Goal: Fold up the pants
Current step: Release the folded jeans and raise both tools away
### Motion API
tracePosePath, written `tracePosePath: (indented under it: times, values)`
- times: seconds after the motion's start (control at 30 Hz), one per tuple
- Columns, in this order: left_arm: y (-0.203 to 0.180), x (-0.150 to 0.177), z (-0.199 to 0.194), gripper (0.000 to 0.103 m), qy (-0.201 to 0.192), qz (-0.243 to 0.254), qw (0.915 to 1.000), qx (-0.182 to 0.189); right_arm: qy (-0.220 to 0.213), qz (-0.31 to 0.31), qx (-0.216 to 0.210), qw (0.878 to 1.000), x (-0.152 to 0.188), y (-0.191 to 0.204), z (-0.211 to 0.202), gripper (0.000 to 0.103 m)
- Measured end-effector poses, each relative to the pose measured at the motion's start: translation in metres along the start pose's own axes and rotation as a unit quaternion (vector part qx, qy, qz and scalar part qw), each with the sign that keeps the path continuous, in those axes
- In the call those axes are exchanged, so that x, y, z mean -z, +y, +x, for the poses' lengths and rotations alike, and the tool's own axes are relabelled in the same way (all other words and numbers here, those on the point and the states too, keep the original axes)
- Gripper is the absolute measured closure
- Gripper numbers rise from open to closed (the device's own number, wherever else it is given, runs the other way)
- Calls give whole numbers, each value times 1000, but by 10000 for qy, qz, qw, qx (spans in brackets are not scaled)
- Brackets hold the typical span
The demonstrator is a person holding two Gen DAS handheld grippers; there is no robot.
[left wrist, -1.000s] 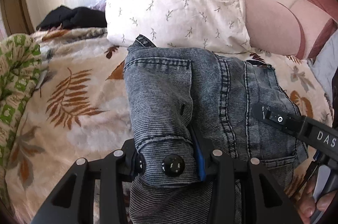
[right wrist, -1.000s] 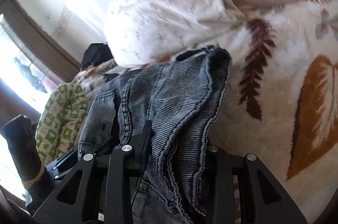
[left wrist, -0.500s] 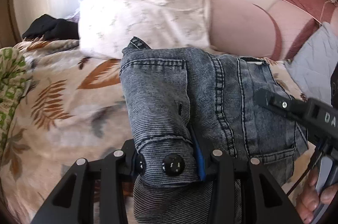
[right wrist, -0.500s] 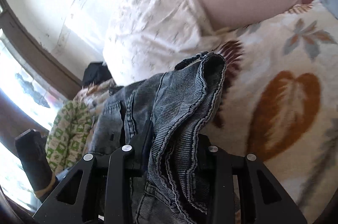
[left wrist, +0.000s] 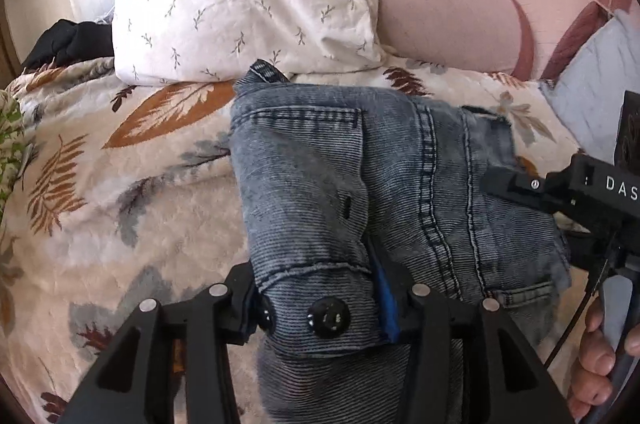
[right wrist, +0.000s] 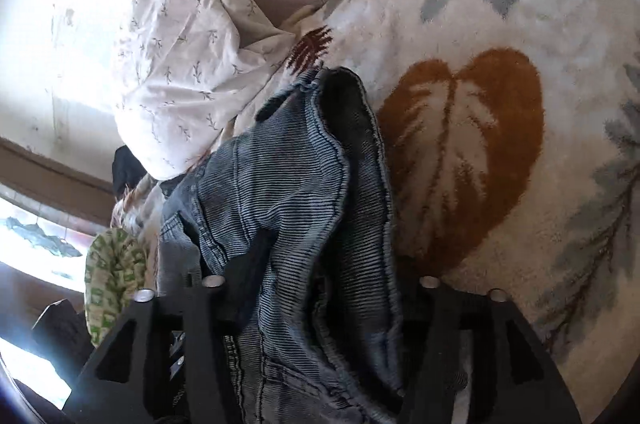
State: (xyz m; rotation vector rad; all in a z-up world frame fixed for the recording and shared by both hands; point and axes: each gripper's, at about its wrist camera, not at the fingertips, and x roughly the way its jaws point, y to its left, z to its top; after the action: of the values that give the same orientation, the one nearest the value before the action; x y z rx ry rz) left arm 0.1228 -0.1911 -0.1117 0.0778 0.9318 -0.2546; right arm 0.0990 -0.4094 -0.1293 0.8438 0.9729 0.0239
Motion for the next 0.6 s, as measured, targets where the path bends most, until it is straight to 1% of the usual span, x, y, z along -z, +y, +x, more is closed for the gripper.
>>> tracePosePath:
  times: [0.03,0.1,0.13,0.17,0.2,0.23,0.27,0.3,0.33,0.37,0.47,0.5,0.53,0.6]
  values:
    - [1,1,-9,51,-89,91,9999,-77,-54,-78,44,9999,1,5,-5,41]
    - [2,3,-32,44,-399,299,9984,-277,-194,-342,226,9990,5,19,-19,41]
    - [3,5,-48,37,-643,428,9961,-436,-263,-421,279,9984,7,22,-25,41]
    - [4,7,-68,28,-917,574,9920,-655,-475,-555,380,9966,12,31,-39,41]
    - [6,10,-85,23,-1155,678,9876,-819,-672,-688,443,9944,17,37,-51,41]
    - [9,15,-107,16,-1435,761,9820,-964,-907,-887,507,9906,24,46,-66,41]
    - [13,17,-124,10,-1621,785,9781,-1041,-1085,-1048,541,9871,32,55,-78,39]
    - [16,21,-140,7,-1767,785,9750,-1094,-1317,-1251,554,9818,43,65,-92,37]
    - [20,26,-157,3,-1889,779,9723,-1136,-1553,-1441,553,9757,56,73,-106,33]
    - [24,33,-176,0,-2029,772,9688,-1196,-1837,-1663,574,9671,72,83,-120,27]
    - [31,50,-214,0,-2261,798,9613,-1358,-2647,-2234,711,9354,131,102,-157,20]
    - [33,56,-223,0,-2247,810,9610,-1392,-2869,-2400,701,9247,155,106,-168,19]
    - [35,59,-230,0,-2212,817,9618,-1392,-2993,-2469,693,9190,171,108,-176,16]
    - [37,70,-244,0,-2171,854,9631,-1339,-3183,-2504,626,9122,202,112,-191,15]
